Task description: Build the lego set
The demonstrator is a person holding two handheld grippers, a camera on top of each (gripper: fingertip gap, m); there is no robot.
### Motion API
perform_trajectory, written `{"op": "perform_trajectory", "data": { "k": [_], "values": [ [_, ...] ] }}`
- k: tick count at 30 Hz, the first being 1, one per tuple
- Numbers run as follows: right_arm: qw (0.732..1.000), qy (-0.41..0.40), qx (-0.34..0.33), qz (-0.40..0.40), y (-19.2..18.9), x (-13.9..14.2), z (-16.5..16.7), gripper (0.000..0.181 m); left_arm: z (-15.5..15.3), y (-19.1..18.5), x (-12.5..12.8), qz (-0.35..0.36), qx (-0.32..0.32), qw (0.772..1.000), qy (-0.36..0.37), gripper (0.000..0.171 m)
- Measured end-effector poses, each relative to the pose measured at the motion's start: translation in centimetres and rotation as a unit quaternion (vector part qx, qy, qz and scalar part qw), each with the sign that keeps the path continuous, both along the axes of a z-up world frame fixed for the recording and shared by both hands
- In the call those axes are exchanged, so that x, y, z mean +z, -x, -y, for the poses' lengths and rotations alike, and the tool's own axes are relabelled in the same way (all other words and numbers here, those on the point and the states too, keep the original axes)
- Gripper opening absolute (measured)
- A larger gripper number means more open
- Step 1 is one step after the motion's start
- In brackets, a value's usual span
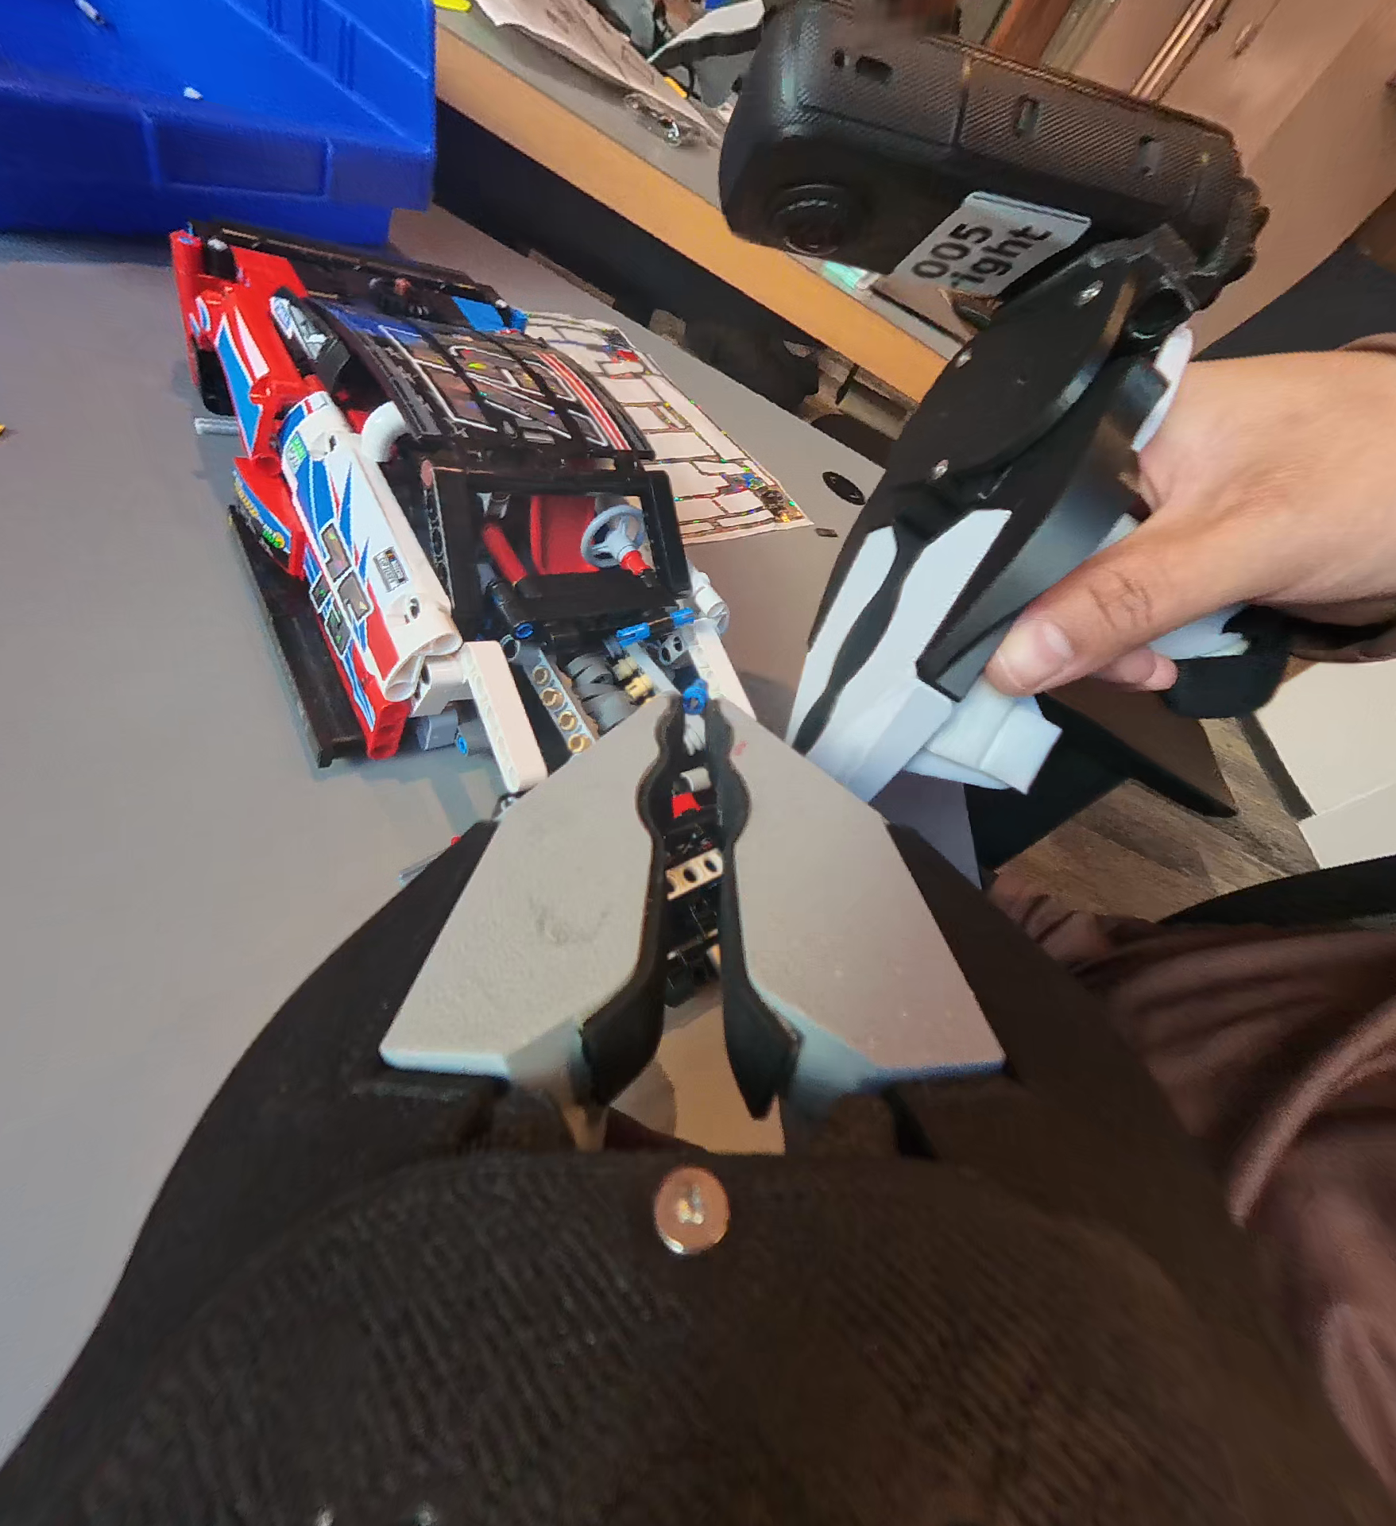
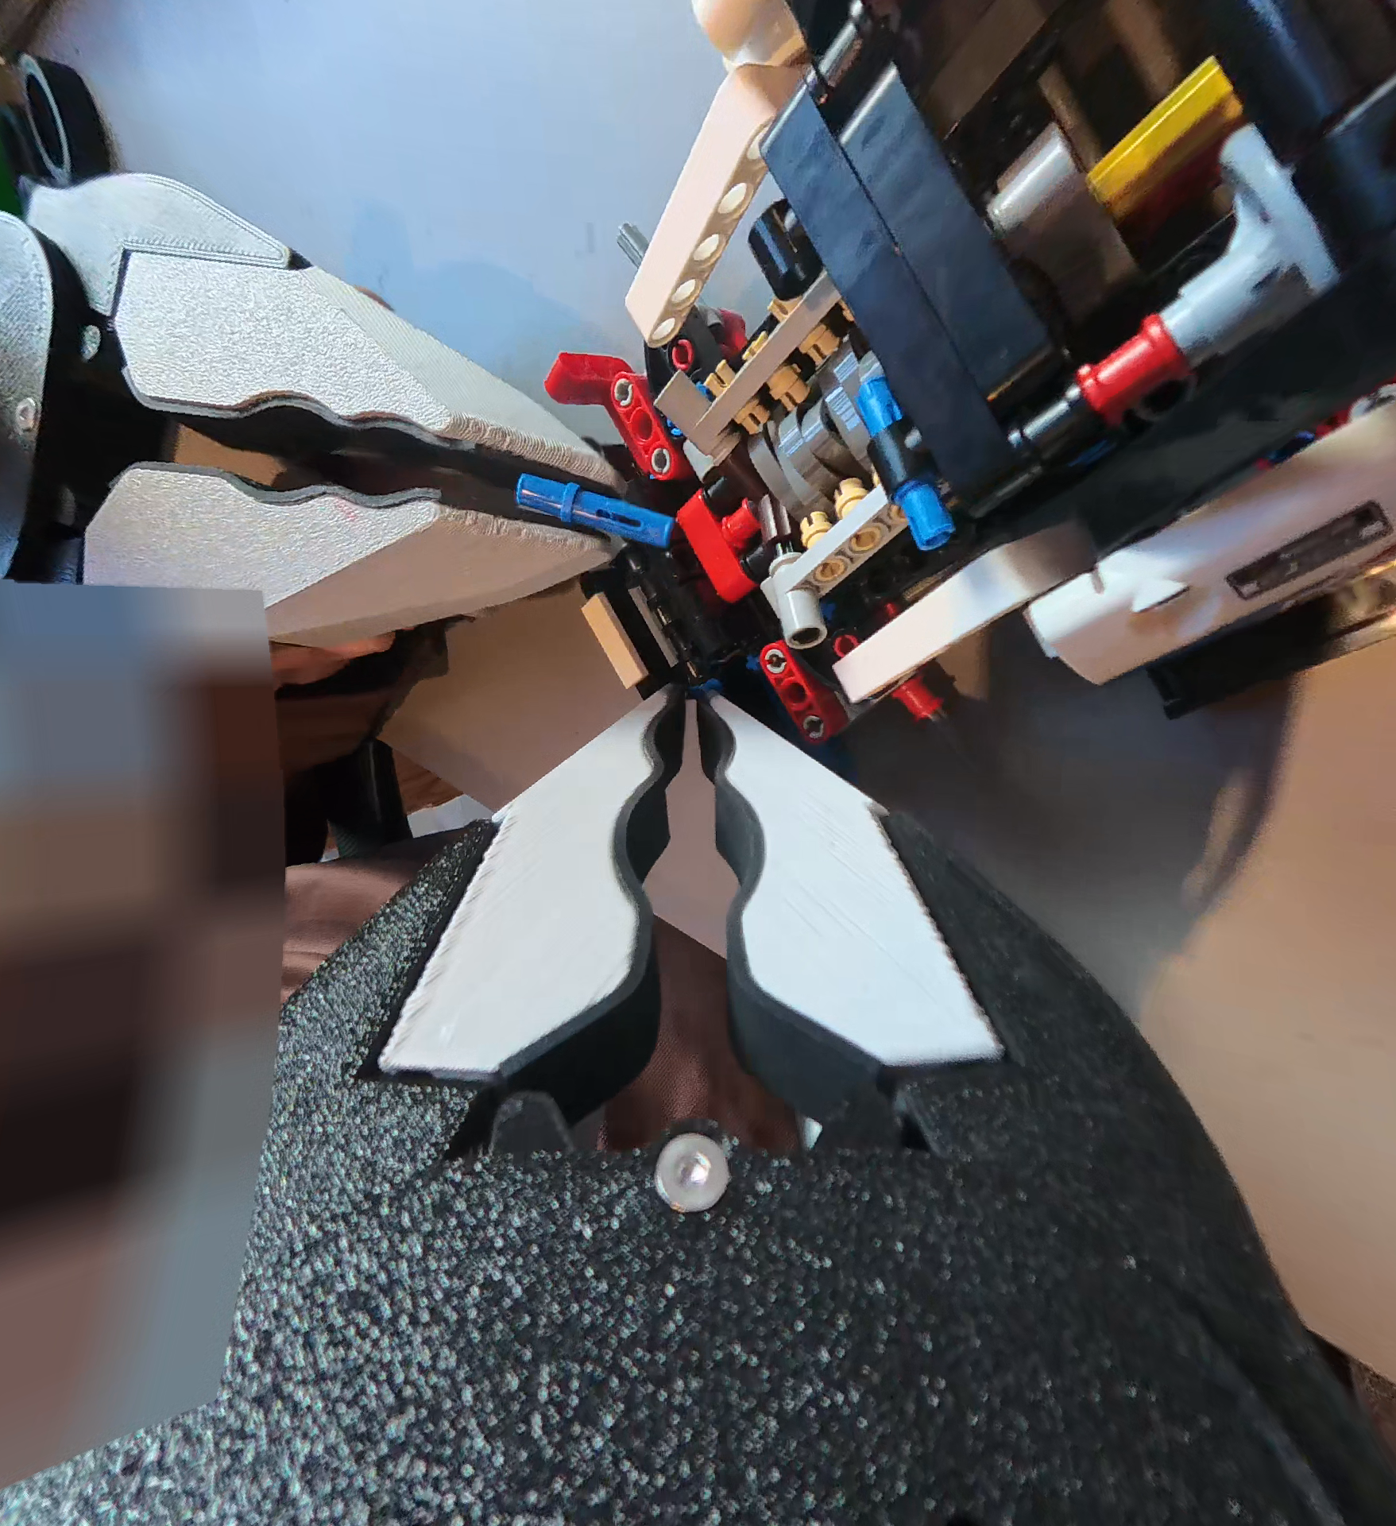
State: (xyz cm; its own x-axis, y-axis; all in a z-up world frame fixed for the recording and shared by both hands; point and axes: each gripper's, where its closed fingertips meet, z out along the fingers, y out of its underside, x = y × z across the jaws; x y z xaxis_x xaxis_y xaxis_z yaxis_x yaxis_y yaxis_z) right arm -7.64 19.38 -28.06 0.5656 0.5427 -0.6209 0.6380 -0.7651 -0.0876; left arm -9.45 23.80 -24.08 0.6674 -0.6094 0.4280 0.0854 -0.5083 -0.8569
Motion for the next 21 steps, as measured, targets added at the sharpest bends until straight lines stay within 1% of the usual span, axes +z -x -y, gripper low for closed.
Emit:
{"op": "perform_trajectory", "data": {
  "k": [4, 7, 8, 14, 17, 21],
  "values": [
    [1.000, -0.002, 0.002, 0.017, 0.1, 0.0, 0.0, 0.004, -0.4, 0.8, 0.5, -0.018, 0.022, 0.999, -0.023, 0.002],
    [0.999, -0.003, 0.010, 0.038, -0.2, -0.1, 0.3, 0.015, -0.7, 1.4, 1.3, -0.004, 0.034, 0.999, -0.035, 0.002],
    [0.999, -0.003, 0.007, 0.040, -0.2, 0.0, 0.3, 0.016, -0.8, 1.7, 1.5, -0.003, 0.038, 0.999, -0.036, 0.002],
    [0.999, 0.012, -0.019, 0.046, -0.1, -0.3, 0.3, 0.009, -1.0, 2.2, 1.6, -0.007, 0.044, 0.998, -0.039, 0.002],
    [0.998, 0.030, -0.047, 0.042, -0.2, -0.2, 0.1, 0.011, -0.8, 2.1, 2.0, -0.005, 0.041, 0.998, -0.045, 0.002],
    [0.997, 0.040, -0.054, 0.044, -0.2, -0.3, 0.1, 0.010, -0.7, 1.8, 2.2, -0.009, 0.036, 0.998, -0.049, 0.002]
  ]
}}
